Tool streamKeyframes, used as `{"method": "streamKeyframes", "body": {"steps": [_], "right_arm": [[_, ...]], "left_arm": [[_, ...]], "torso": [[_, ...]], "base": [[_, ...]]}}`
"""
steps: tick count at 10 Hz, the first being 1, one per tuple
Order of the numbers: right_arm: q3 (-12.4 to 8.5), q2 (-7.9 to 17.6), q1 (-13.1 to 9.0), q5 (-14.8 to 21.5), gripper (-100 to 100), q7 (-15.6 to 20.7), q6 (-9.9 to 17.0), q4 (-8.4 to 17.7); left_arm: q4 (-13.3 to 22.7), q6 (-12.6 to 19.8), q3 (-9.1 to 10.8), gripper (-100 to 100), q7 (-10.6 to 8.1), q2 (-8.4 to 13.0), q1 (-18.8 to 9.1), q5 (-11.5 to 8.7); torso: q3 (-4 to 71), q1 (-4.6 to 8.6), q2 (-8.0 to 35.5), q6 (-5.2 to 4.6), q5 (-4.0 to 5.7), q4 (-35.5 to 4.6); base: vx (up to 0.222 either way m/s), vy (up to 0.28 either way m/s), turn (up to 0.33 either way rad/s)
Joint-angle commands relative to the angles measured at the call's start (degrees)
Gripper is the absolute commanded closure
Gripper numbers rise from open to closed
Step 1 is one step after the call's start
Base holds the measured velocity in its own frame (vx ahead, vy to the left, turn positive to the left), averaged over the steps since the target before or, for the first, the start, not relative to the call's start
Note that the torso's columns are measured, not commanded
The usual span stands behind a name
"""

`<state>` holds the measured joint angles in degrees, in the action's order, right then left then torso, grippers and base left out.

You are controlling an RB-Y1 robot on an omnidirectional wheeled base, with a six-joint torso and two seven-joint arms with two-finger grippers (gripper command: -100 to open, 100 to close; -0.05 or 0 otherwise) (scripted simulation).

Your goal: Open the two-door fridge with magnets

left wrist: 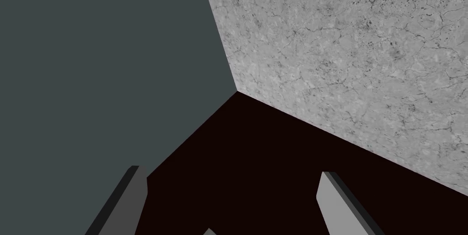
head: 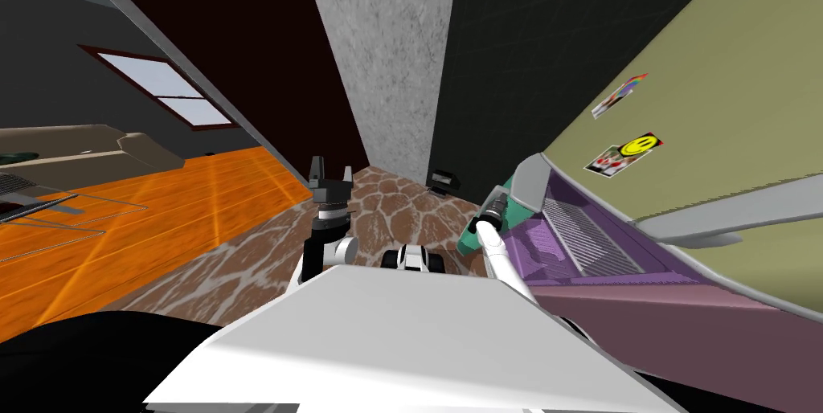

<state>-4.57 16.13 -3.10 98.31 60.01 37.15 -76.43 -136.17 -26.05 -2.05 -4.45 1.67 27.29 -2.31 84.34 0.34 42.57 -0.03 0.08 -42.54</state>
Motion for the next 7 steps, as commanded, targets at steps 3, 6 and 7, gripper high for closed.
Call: {"method": "streamKeyframes", "body": {"steps": [3, 6, 7], "right_arm": [[-1.51, -0.55, -2.44, -4.03, -100, 0.39, -0.68, 0.1], [-1.7, -0.63, -2.78, -4.57, -100, 0.48, -0.78, 0.16], [-2.06, -0.78, -3.43, -5.61, -100, 0.64, -0.95, 0.3]], "left_arm": [[0.0, 0.0, 0.0, 0, 0.0, 0.0, 0.0, 0.0], [0.0, 0.0, 0.0, 0, 0.0, 0.0, 0.0, 0.0], [0.0, 0.0, 0.0, 0, 0.0, 0.0, 0.0, 0.0]], "torso": [[0.0, 0.05, -0.19, 0.32, 0.17, -0.17], [-0.07, 0.21, -0.05, 0.35, 0.14, -0.33], [-0.07, 0.24, -0.07, 0.31, 0.19, -0.27]], "base": [[-0.004, 0.021, -0.035], [0.002, 0.014, -0.003], [-0.001, 0.006, -0.026]]}}
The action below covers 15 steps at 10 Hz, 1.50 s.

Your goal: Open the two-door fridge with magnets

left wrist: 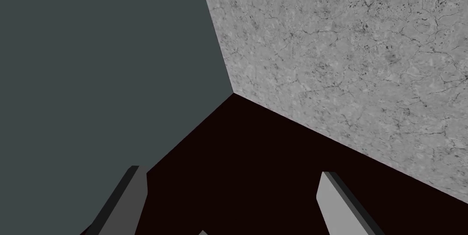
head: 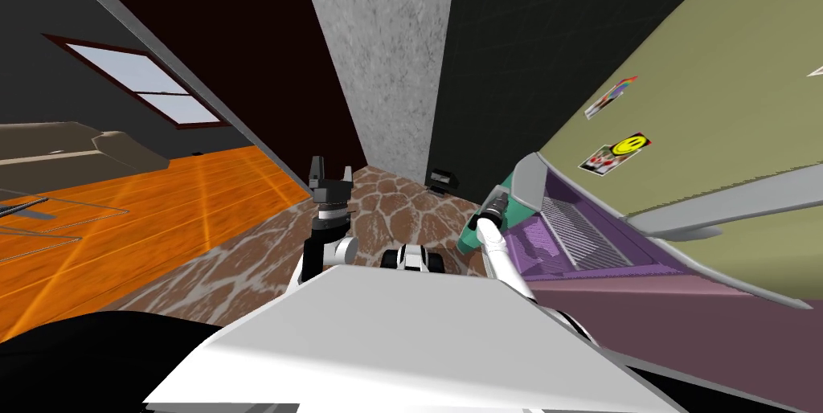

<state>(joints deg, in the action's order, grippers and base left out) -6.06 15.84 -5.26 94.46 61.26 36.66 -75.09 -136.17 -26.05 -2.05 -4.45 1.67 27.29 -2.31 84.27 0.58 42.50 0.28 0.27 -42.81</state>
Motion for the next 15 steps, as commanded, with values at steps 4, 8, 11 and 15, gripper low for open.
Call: {"method": "streamKeyframes", "body": {"steps": [4, 8, 11, 15], "right_arm": [[-1.11, -0.72, -2.24, -3.32, -100, -0.38, -0.73, -0.83], [-1.5, -0.89, -2.94, -4.45, -100, -0.2, -0.92, -0.69], [-1.88, -1.05, -3.64, -5.59, -100, -0.04, -1.12, -0.53], [-3.13, -1.59, -5.87, -9.21, -100, 0.49, -1.74, -0.04]], "left_arm": [[0.0, 0.0, 0.0, 0, 0.0, 0.0, 0.0, 0.0], [0.0, 0.0, 0.0, 0, 0.0, 0.0, 0.0, 0.0], [0.0, 0.0, 0.0, 0, 0.0, 0.0, 0.0, 0.0], [0.0, 0.0, 0.0, 0, 0.0, 0.0, 0.0, 0.0]], "torso": [[-0.12, 0.14, 0.08, 0.18, 0.14, -0.16], [-0.24, 0.36, 0.16, 0.19, 0.27, -0.31], [-0.26, 0.24, 0.17, -0.1, 0.19, -0.19], [-0.03, -0.2, 0.07, -0.45, -0.28, 0.02]], "base": [[0.0, 0.014, -0.017], [-0.001, 0.01, -0.017], [0.003, 0.002, 0.013], [0.005, 0.027, -0.024]]}}
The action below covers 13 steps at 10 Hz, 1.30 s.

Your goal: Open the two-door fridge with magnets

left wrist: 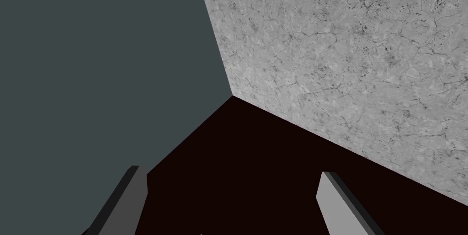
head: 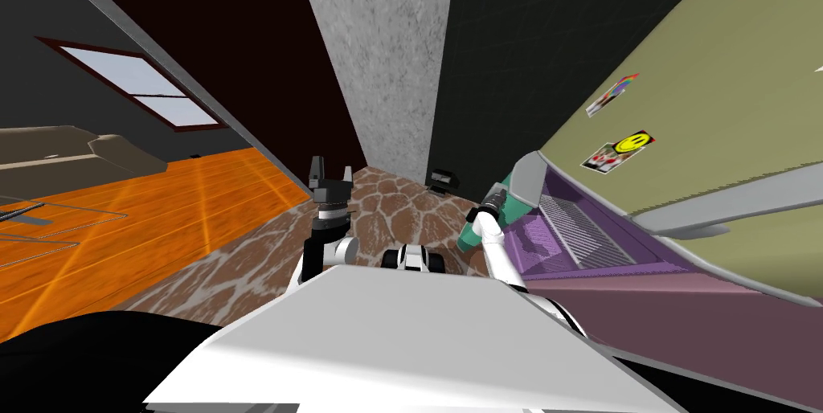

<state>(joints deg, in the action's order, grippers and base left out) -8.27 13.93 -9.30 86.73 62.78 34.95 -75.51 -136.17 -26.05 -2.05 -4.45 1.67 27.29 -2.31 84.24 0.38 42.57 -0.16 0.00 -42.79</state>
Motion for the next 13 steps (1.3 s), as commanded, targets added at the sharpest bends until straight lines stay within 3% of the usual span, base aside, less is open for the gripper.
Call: {"method": "streamKeyframes", "body": {"steps": [1, 6, 8, 9, 12, 13], "right_arm": [[-1.34, 0.15, -2.58, -2.68, -100, -0.84, -0.24, 0.53], [-3.35, -0.71, -6.2, -8.53, -100, 0.04, -1.24, 1.3], [-2.89, -1.15, -5.14, -8.2, -100, 0.56, -1.27, 1.13], [-2.88, -1.18, -5.09, -8.2, 100, 0.55, -1.27, 1.17], [-4.61, -1.96, -5.27, -7.32, 100, 1.01, 2.17, 1.07], [-4.61, -1.96, -5.27, -7.32, 100, 1.01, 2.17, 1.07]], "left_arm": [[0.0, 0.0, 0.0, 0, 0.0, 0.0, 0.0, 0.0], [0.0, 0.0, 0.0, 0, 0.0, 0.0, 0.0, 0.0], [0.0, 0.0, 0.0, 0, 0.0, 0.0, 0.0, 0.0], [0.0, 0.0, 0.0, 0, 0.0, 0.0, 0.0, 0.0], [-0.01, -0.01, -0.01, 0, 0.0, -0.01, 0.02, 0.0], [-0.02, -0.01, -0.01, 0, 0.0, -0.01, 0.03, 0.0]], "torso": [[0.07, -0.05, -0.08, 0.0, -0.07, 0.03], [0.19, -0.2, -0.15, 0.02, -0.21, 0.09], [0.22, -0.3, -0.14, 0.09, -0.1, 0.3], [0.25, -0.37, -0.16, 0.13, -0.06, 0.39], [0.66, -0.75, -0.85, 0.19, -0.28, 0.46], [0.71, -0.73, -0.88, 0.26, -0.31, 0.45]], "base": [[-0.004, 0.035, -0.044], [0.005, 0.031, -0.04], [0.003, 0.007, -0.003], [0.0, 0.0, 0.0], [0.188, 0.143, -0.013], [0.235, 0.136, 0.011]]}}
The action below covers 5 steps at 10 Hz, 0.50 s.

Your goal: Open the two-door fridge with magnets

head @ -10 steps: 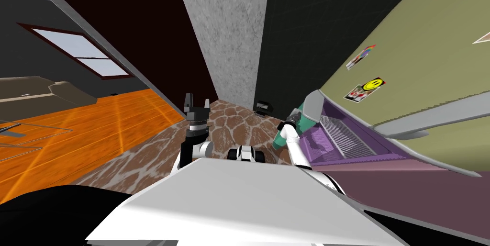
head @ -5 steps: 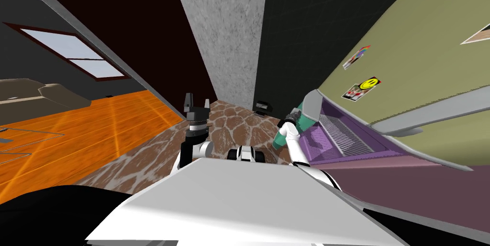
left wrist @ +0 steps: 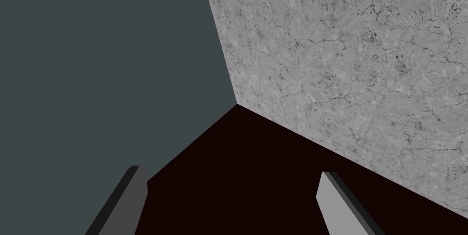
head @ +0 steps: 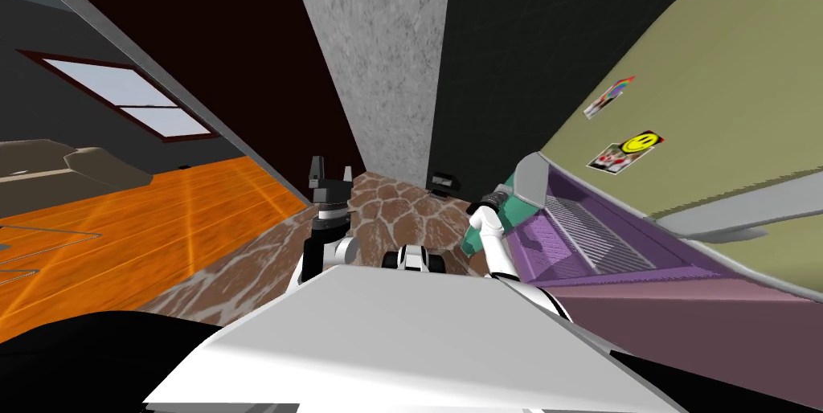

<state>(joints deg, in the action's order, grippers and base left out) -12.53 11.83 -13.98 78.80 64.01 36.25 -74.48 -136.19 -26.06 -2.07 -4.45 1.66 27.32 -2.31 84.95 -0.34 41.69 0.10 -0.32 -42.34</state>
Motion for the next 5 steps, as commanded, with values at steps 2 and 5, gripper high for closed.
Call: {"method": "streamKeyframes", "body": {"steps": [2, 5], "right_arm": [[-1.52, -0.33, -0.75, 1.2, 100, 0.09, 3.18, -0.07], [-3.28, -1.05, -0.98, 2.11, 100, 0.55, 6.63, -0.23]], "left_arm": [[0.0, 0.0, 0.01, 0, 0.0, 0.01, 0.0, 0.0], [0.0, 0.0, 0.0, 0, 0.0, 0.0, 0.0, 0.0]], "torso": [[-0.32, 0.77, 0.49, -0.26, 0.17, -0.16], [-0.33, 0.42, 0.54, -0.26, 0.1, -0.14]], "base": [[0.247, 0.122, 0.027], [0.323, 0.193, -0.025]]}}
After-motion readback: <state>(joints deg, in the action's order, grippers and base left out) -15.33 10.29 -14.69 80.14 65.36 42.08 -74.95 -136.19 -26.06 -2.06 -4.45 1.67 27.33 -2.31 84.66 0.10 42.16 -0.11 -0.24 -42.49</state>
